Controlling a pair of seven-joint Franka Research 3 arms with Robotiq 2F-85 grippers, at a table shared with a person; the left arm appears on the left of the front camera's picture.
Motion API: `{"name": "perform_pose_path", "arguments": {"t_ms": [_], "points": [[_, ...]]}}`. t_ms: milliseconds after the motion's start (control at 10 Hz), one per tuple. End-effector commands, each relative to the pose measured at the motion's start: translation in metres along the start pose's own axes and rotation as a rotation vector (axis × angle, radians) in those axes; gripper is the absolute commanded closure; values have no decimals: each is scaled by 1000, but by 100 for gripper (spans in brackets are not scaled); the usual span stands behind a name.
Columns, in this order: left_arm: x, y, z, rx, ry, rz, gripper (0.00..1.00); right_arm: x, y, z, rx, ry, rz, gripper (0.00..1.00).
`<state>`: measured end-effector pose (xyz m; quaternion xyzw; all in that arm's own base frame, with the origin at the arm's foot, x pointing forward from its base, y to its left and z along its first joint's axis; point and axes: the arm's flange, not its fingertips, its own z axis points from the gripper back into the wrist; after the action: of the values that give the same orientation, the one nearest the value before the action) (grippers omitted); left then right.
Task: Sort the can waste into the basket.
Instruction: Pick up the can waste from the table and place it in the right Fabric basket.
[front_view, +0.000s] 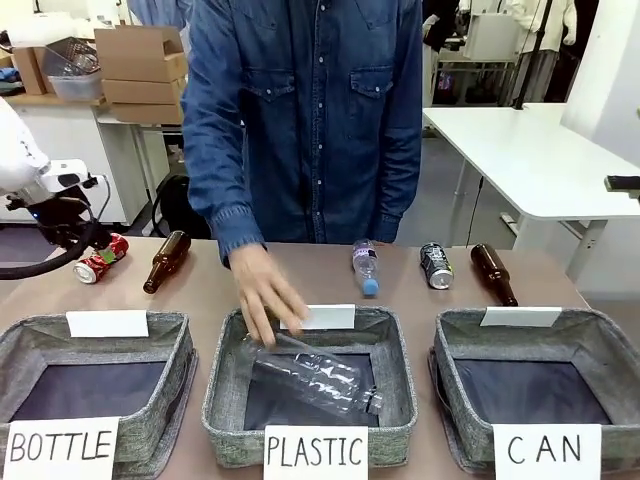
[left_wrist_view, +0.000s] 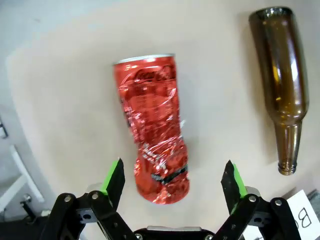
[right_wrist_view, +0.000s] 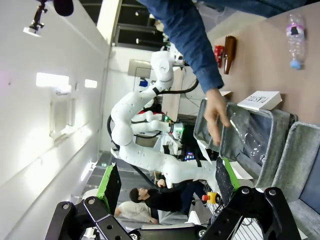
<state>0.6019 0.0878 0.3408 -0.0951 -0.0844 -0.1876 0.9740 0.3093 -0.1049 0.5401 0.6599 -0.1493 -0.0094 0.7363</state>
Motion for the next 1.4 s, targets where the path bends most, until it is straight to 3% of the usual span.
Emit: {"name": "perform_pose_path", "arguments": {"t_ms": [0, 500, 600, 700, 800, 900, 1000, 1300], "points": [[7, 7, -9, 38, 35, -48, 0, 1, 2, 0, 14, 2, 10, 0], [14, 5, -25, 57, 29, -56, 0, 1, 2, 0, 14, 2, 10, 0], [15, 5, -25, 65, 8, -46, 13, 1, 2, 0, 14, 2, 10, 0], [15, 4, -26, 68, -1, -53, 60, 1, 2, 0, 14, 2, 10, 0], [15, 1, -27, 80, -20, -60, 73, 1, 2, 0, 14, 2, 10, 0], [15, -1, -28, 82, -25, -64, 66, 1, 2, 0, 14, 2, 10, 0], [15, -2, -28, 91, -27, -69, 100, 1, 2, 0, 14, 2, 10, 0], [14, -5, -28, 100, -31, -68, 100, 1, 2, 0, 14, 2, 10, 0]]}}
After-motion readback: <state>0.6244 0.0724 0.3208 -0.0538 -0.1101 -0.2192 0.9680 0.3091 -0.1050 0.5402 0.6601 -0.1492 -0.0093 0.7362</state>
